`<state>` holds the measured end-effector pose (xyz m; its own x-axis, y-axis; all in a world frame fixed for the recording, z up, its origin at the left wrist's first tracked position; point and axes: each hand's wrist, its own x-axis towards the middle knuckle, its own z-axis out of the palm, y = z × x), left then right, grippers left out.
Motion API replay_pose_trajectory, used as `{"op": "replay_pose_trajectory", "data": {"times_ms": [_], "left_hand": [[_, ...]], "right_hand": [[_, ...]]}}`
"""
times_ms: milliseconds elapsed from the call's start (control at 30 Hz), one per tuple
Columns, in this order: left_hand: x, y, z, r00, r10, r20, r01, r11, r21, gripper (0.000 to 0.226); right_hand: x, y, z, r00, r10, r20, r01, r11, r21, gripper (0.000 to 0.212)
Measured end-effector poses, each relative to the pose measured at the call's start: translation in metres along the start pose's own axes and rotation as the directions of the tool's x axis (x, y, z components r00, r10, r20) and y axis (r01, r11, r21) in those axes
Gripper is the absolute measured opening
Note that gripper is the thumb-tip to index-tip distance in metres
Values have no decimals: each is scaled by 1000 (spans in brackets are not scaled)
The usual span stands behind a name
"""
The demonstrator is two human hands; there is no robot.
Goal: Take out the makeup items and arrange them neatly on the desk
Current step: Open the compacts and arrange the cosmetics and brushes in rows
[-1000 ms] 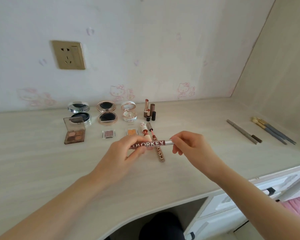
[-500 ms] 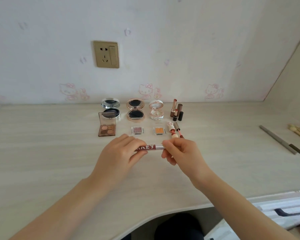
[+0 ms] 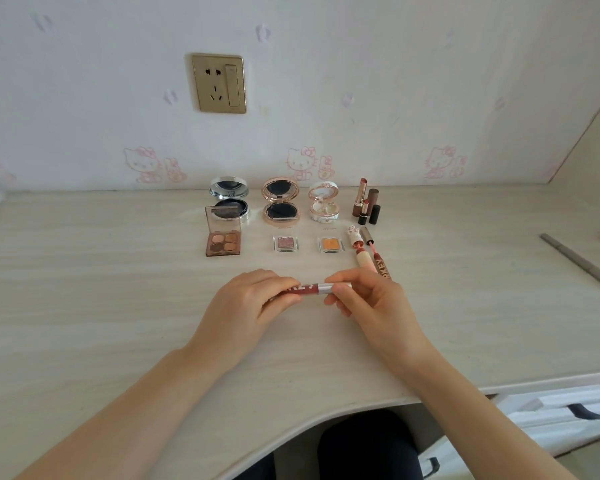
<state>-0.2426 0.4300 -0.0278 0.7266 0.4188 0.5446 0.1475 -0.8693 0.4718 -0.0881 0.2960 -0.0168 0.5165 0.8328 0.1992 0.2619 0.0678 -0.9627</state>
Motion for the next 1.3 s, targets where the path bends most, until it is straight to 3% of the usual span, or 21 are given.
{"op": "replay_pose_trajectory", "data": {"times_ms": [133,333,467,633,800,900,1067,1300], "left_hand": [[0,3,-1,1000,4,-30,-5,998,-57,34],[1,3,1,990,91,-112,-91,996,10,30],[1,0,0,991,70,-110,-72,997,-9,31],[2,-1,0,993,12,-119,-19,998,-62,26],[0,1,1,994,10,-104,-18,998,-68,25],[0,0,0,996,8,-92,-12,999,-45,25],[0,2,1,996,10,-88,-16,998,-64,26],[0,0,1,996,13,-93,-18,998,-56,26]], "right_hand": [[-1,2,-1,998,-65,20,66,997,-35,19],[-2,-2,1,1000,22,-4,-22,997,78,23],[-1,2,2,1000,-14,7,14,999,46,10],[-3,2,2,1000,6,28,-10,987,161,24],[0,3,5,1000,8,-17,-8,1000,3,12],[-1,5,1,999,-15,36,17,997,-72,22],[1,4,3,1000,16,-16,-15,999,43,15],[0,7,2,999,-25,36,27,998,-55,21]]}}
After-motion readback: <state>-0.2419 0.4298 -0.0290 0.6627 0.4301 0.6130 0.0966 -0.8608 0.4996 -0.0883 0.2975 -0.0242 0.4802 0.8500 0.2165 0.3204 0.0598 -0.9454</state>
